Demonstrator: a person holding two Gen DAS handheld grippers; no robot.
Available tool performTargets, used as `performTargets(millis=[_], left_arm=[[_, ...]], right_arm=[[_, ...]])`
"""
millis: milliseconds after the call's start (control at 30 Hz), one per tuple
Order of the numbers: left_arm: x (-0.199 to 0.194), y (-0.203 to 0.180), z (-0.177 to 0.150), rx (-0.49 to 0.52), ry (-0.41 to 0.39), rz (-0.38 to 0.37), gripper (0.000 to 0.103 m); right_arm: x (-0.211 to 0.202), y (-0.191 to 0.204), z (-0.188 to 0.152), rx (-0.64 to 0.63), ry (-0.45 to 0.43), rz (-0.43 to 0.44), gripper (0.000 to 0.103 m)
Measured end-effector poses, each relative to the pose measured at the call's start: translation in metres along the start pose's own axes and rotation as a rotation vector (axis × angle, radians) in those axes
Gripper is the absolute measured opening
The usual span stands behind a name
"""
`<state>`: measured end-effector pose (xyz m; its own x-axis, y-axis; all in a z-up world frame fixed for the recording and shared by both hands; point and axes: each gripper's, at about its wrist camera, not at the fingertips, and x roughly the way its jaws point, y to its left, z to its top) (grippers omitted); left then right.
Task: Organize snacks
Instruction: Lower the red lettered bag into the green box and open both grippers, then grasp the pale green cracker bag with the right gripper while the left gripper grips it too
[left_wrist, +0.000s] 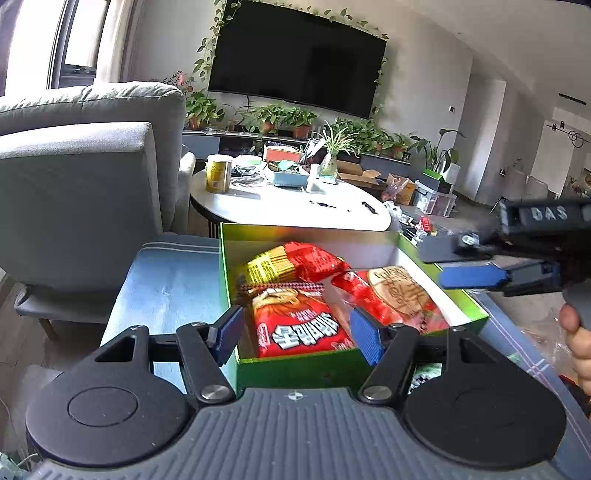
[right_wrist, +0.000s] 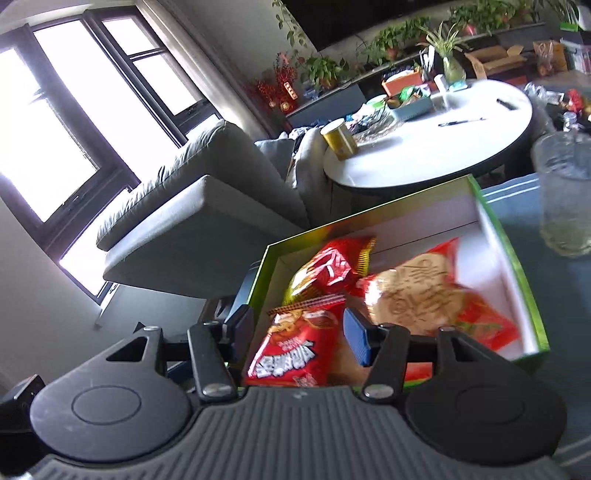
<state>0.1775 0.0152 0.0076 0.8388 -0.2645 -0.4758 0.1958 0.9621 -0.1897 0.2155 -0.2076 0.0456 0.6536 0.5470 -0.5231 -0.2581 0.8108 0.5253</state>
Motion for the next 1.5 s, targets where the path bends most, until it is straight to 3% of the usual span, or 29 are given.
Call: performTargets(millis=[200,400,700,1067,1500], left_arm=[[-0.016,-0.008,-0.014,-0.015,0.012,-0.012,0.064],[-0.017,-0.030,-0.023,0.015,0.045,-0.045,0.064],[0.004,-0.065,-0.031,0.055,0.114,-0.076,0.064],[0.041,-0.093,-0.044,0.079,0.216,-0.106,0.064],[0.053,-0.103,-0.055,0.083,0.262,-0.141,0.066]], right_arm=[[-0.036,-0.032,-0.022,0.051,-0.016,-0.060,0.066],[-0.041,-0.067,-0.039,0.158,0.015,-0.148,0.066],[-0.032,-0.081,-0.062,0.104,0.083,-0.217,0.066],[-0.033,-0.103,-0.072,0.145,0.104,-0.171,0.071],[-0.033,-0.103,-0.073,0.093,0.102,-0.150,0.070]])
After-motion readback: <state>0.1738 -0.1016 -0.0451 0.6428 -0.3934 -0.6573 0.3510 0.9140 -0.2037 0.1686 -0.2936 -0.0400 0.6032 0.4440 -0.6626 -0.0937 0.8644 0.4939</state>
